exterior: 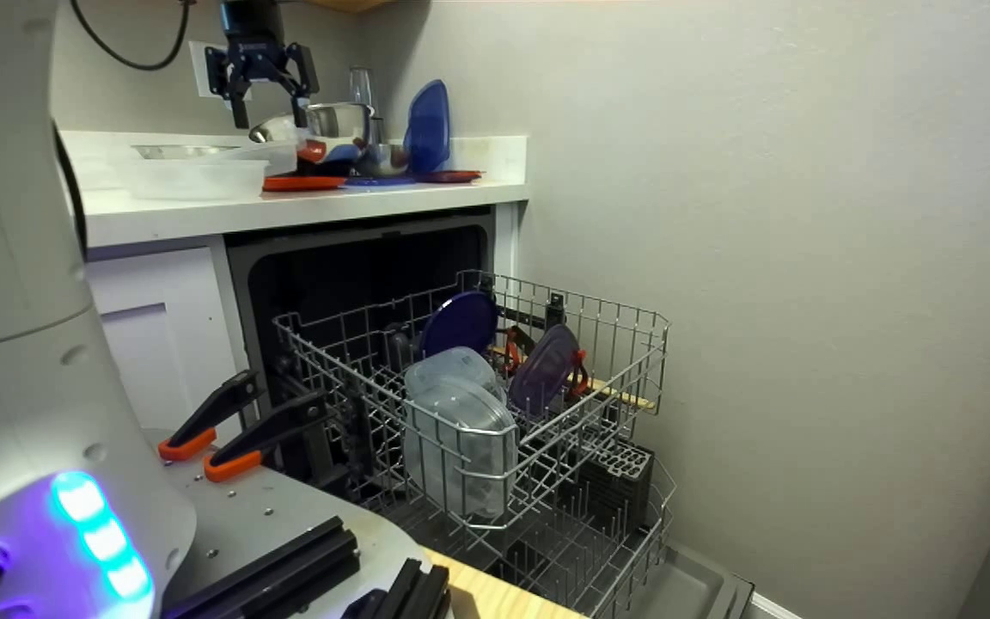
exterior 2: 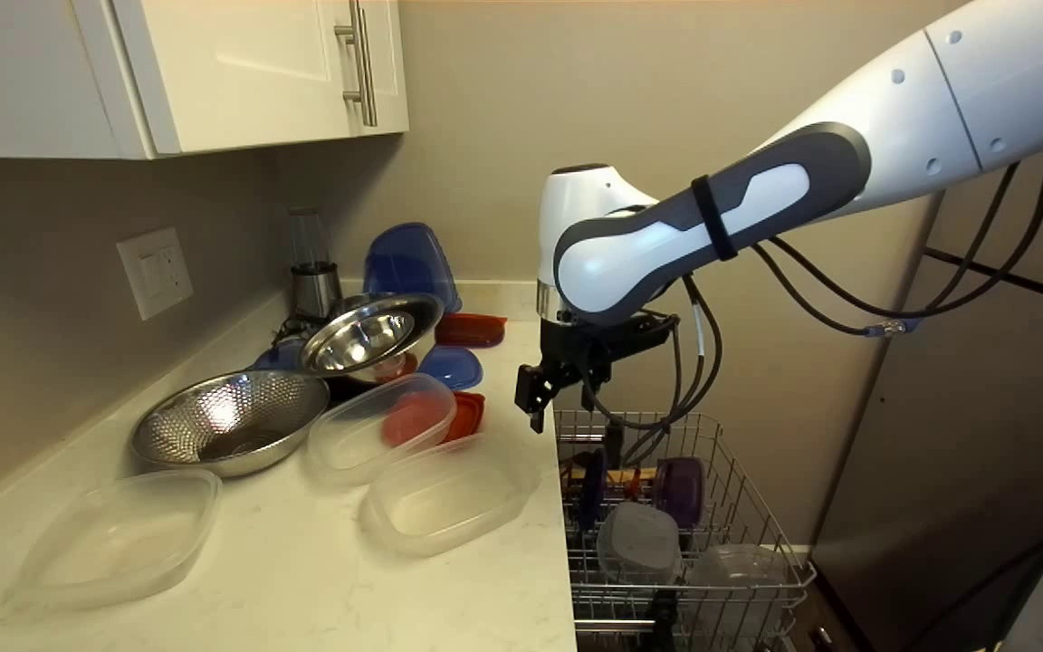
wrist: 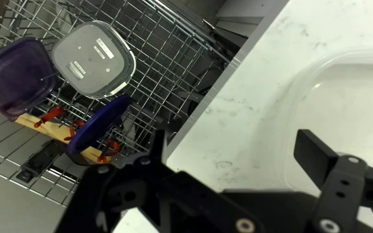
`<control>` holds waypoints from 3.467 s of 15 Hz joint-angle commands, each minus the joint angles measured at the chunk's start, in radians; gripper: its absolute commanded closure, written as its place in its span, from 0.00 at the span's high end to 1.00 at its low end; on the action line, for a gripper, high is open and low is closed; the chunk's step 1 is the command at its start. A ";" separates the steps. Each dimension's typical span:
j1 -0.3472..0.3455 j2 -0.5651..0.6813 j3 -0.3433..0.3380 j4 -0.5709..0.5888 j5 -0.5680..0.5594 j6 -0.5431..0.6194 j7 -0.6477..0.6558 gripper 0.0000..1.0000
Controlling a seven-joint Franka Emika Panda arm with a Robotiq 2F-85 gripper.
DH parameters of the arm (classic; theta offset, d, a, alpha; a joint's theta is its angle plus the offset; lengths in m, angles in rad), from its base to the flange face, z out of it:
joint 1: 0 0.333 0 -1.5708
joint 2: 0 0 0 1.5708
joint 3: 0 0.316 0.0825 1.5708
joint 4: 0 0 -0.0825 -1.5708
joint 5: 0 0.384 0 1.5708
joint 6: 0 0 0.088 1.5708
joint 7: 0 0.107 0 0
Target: Put the bowl in the dishwasher
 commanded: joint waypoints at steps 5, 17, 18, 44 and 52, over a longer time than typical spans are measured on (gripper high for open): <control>-0.007 0.118 0.010 -0.038 0.281 0.195 -0.178 1.00; -0.018 0.164 0.008 -0.038 0.287 0.168 -0.274 0.28; -0.020 0.158 0.005 -0.039 0.284 0.166 -0.270 0.21; -0.166 -0.247 -0.051 -0.067 -0.462 -0.288 -0.066 0.04; -0.212 -0.064 -0.069 -0.229 -0.820 -0.019 0.254 0.04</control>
